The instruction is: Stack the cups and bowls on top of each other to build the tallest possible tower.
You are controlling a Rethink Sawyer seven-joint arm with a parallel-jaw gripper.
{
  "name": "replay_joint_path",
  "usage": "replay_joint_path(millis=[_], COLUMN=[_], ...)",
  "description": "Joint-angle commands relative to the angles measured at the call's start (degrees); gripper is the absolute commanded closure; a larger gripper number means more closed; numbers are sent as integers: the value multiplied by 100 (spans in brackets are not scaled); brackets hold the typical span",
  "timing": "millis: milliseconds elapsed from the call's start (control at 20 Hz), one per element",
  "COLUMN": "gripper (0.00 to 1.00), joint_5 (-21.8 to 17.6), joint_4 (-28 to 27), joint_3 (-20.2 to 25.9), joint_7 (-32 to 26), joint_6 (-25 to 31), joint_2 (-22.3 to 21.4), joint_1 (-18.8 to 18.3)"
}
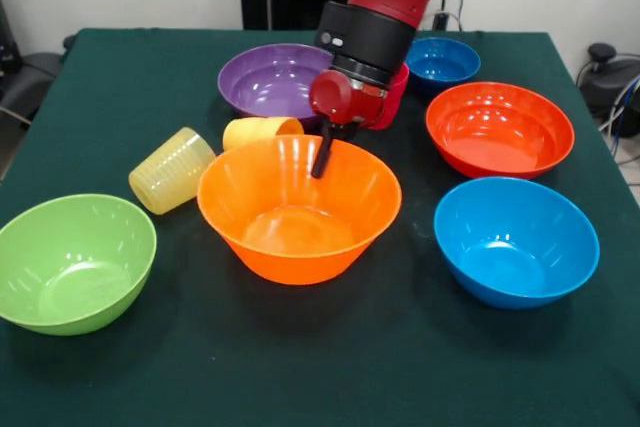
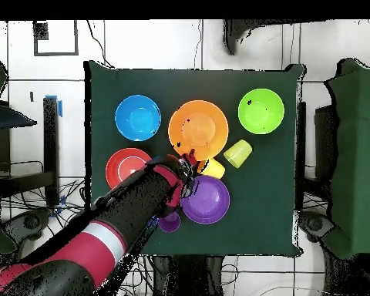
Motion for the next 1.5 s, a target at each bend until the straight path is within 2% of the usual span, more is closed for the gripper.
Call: replay_joint_path(millis=[50, 450, 500, 550, 800, 1000, 1200, 1350, 1500], gripper=[100, 100, 100, 100, 100, 100, 100, 100, 100], joint_5=[-173, 51, 0, -131, -202, -226, -399, -224, -109], joint_4=[594, 547, 560, 629, 726, 788, 835, 829, 876], joint_3=[667, 614, 728, 1037, 1397, 1507, 1929, 2244, 2680], joint_7=[253, 375, 335, 231, 182, 126, -62, -41, -258], joint_6=[154, 7, 66, 240, 307, 364, 525, 783, 1223], joint_2=[134, 364, 293, 95, -58, -161, -381, -533, -743], joint_1=[-373, -295, -381, -631, -929, -1001, -1389, -1683, -2031])
